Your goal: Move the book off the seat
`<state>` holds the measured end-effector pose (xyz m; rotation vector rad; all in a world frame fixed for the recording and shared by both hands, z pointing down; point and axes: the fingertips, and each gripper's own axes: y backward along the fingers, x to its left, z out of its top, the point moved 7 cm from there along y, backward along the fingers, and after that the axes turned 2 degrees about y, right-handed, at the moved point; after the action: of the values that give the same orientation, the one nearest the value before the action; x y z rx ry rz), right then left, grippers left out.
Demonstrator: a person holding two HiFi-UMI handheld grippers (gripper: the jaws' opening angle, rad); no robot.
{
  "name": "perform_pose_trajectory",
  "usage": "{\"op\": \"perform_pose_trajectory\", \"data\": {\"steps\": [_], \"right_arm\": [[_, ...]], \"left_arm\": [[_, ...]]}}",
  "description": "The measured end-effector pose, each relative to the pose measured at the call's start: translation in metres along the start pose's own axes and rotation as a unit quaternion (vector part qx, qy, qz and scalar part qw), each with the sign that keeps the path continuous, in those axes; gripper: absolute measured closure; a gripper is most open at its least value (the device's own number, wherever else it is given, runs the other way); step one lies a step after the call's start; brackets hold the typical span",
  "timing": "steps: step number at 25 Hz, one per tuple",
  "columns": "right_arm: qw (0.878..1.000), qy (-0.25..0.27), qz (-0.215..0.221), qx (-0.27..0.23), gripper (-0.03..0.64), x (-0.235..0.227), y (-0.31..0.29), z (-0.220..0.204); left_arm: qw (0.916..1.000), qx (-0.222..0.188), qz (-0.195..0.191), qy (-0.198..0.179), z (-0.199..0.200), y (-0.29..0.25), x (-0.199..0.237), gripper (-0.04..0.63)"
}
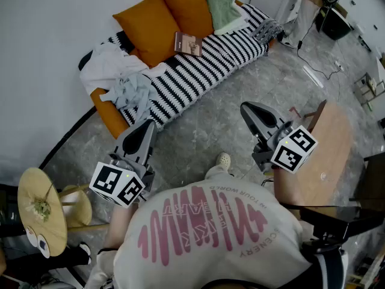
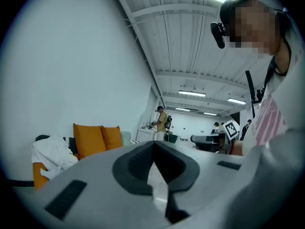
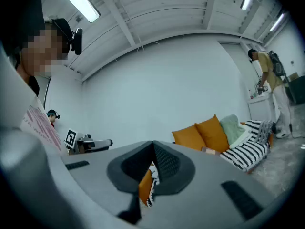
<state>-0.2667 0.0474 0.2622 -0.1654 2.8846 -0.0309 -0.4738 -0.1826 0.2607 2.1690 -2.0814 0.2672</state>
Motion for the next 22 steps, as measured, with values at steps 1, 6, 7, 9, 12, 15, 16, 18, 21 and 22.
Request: {"op": "perform_pose_trajectory", "data": {"steps": [1,6,7,9,12,15,16,18,21,22], "right_arm": [[1.000,0.000,0.000,0.000,0.606,0.000,0.000,0.000],[1.000,-0.001,0.000,0.000,0.606,0.001,0.000,0.000],[1.000,-0.002,-0.001,-0.001,0.606,0.001,0.000,-0.001],[1.000,-0.003,-0.005,-0.004,0.606,0.000,0.001,-0.001],[1.000,-0.006,-0.011,-0.009,0.605,-0.001,0.001,-0.003],[1.000,-0.020,-0.010,-0.011,0.604,-0.005,0.001,-0.007],[1.000,-0.026,-0.009,-0.013,0.604,-0.008,0.000,-0.007],[0.999,-0.033,-0.007,-0.019,0.604,-0.018,-0.006,-0.004],[0.999,-0.040,0.001,-0.021,0.604,-0.039,-0.024,0.002],[0.999,-0.042,0.004,-0.019,0.604,-0.045,-0.030,0.003]], "left_arm": [[1.0000,0.000,0.000,0.000,0.001,0.000,0.000,0.588],[1.0000,0.001,0.003,-0.003,0.002,0.003,0.001,0.588],[1.0000,0.002,0.005,-0.003,0.001,0.004,0.001,0.588],[1.0000,0.002,0.007,-0.002,0.000,0.005,0.001,0.588],[1.0000,0.004,0.008,-0.003,-0.001,0.006,0.000,0.588],[0.9999,0.009,0.011,0.003,-0.005,0.005,0.000,0.588],[0.9999,0.011,0.012,0.005,-0.007,0.003,0.001,0.588],[0.9998,0.015,0.015,0.001,-0.007,-0.006,0.003,0.588],[0.9995,0.018,0.024,-0.012,-0.003,-0.023,0.010,0.588],[0.9994,0.019,0.027,-0.011,-0.003,-0.028,0.013,0.588]]}}
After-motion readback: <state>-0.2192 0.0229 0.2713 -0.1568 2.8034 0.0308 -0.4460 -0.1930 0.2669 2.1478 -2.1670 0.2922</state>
